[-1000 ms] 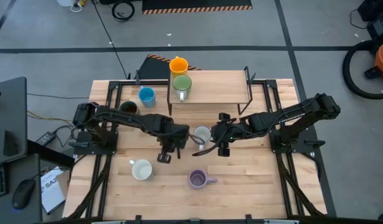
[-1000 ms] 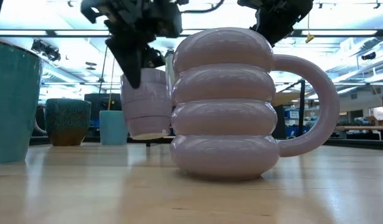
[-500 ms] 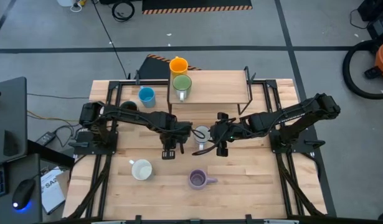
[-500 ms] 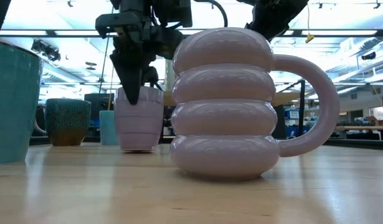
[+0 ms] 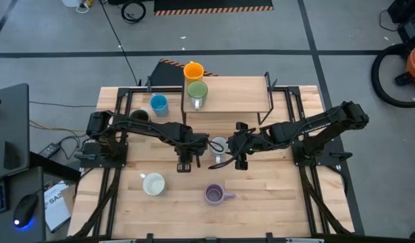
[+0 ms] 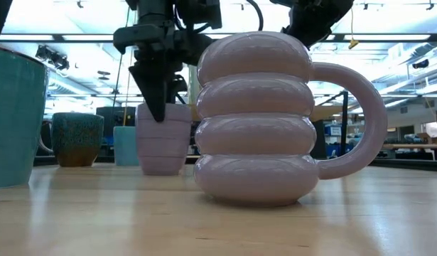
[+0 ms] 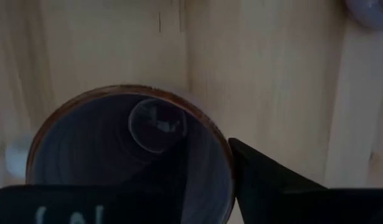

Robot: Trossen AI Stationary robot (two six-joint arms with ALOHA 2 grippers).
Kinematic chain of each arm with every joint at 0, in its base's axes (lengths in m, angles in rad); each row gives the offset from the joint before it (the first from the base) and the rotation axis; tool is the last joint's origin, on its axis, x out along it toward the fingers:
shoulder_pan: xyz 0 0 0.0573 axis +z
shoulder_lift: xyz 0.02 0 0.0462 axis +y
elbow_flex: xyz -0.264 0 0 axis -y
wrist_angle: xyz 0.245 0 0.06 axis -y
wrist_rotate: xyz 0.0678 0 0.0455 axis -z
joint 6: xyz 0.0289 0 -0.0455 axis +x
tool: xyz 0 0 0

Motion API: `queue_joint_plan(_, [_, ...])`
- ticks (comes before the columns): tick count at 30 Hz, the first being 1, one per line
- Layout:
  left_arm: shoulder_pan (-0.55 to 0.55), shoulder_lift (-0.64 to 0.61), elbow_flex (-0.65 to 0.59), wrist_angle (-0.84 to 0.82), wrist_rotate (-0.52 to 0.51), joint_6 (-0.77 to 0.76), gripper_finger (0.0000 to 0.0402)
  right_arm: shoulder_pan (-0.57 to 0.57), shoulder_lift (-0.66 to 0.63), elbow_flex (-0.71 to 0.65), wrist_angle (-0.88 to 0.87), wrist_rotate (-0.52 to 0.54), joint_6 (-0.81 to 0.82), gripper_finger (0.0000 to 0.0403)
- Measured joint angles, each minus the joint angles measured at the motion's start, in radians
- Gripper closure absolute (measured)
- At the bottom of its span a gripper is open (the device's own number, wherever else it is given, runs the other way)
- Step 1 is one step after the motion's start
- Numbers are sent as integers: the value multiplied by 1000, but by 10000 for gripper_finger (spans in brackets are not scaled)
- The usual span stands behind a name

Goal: Place coffee mugs
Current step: Put the top purple mug on the shelf

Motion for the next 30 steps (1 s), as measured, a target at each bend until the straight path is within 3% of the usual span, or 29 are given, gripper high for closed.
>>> queue_joint_plan(4, [-6, 0, 0, -36, 2, 56, 272, 0, 0, 0, -1, 0, 0, 202])
queue_joint_plan(8, [-42, -4, -1, -45, -72, 146, 268, 0, 0, 0, -1, 0, 5, 202])
queue_joint_plan(18, [-84, -31, -1, -66, -136, 238, 218, 0, 0, 0, -1, 0, 5, 202])
queue_joint_plan(30, [-82, -71, -5, -121, -185, 537, 216, 0, 0, 1, -6, 0, 11, 202])
